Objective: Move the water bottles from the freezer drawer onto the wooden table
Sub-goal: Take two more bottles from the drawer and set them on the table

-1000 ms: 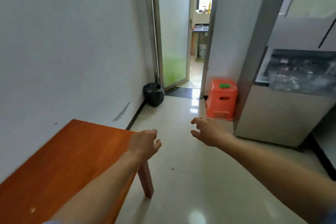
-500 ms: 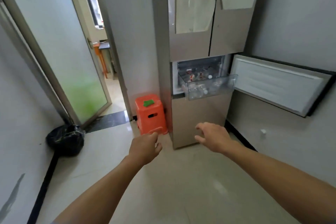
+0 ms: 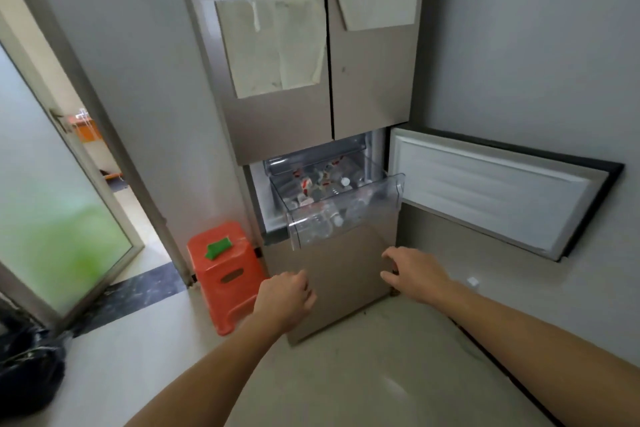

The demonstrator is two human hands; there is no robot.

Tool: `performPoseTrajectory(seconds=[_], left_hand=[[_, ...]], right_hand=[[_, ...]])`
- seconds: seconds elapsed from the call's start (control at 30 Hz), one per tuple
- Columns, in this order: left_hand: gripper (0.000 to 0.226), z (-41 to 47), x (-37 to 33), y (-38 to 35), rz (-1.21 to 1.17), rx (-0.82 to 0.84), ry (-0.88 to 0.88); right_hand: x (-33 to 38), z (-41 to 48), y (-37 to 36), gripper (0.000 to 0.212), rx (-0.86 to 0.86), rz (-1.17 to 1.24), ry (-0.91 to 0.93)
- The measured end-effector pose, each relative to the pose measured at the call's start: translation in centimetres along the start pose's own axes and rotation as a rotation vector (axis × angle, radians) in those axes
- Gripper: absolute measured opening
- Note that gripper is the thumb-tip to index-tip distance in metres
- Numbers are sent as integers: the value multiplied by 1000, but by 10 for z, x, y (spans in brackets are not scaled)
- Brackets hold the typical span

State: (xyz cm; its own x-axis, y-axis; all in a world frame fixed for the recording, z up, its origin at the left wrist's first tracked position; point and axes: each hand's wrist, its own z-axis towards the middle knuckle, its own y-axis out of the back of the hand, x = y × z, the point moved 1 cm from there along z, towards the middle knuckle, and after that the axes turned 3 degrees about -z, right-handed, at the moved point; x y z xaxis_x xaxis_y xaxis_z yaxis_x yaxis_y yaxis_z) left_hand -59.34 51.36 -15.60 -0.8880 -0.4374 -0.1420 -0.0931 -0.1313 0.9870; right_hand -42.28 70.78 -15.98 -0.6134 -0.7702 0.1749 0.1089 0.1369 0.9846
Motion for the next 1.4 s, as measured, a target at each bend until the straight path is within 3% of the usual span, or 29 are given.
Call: performPoseTrajectory(seconds=[0.13, 0.73, 0.97, 1.17, 1.4], left_hand=[[24, 70, 1, -5, -53, -18, 42], [24, 343, 71, -58, -113, -32, 108], [28, 375, 89, -91, -180, 55, 150], [30, 367, 103, -99, -214, 78, 397], [34, 363, 106, -105, -177, 59, 540]], right_hand=[[-36, 76, 18, 45, -54, 18, -5], [-100, 370, -2, 39, 48, 71, -45], [-105, 467, -49, 35, 230, 230, -113], [-82, 533, -76, 49, 407, 244, -188], [-86, 545, -93, 46, 517, 273, -69]])
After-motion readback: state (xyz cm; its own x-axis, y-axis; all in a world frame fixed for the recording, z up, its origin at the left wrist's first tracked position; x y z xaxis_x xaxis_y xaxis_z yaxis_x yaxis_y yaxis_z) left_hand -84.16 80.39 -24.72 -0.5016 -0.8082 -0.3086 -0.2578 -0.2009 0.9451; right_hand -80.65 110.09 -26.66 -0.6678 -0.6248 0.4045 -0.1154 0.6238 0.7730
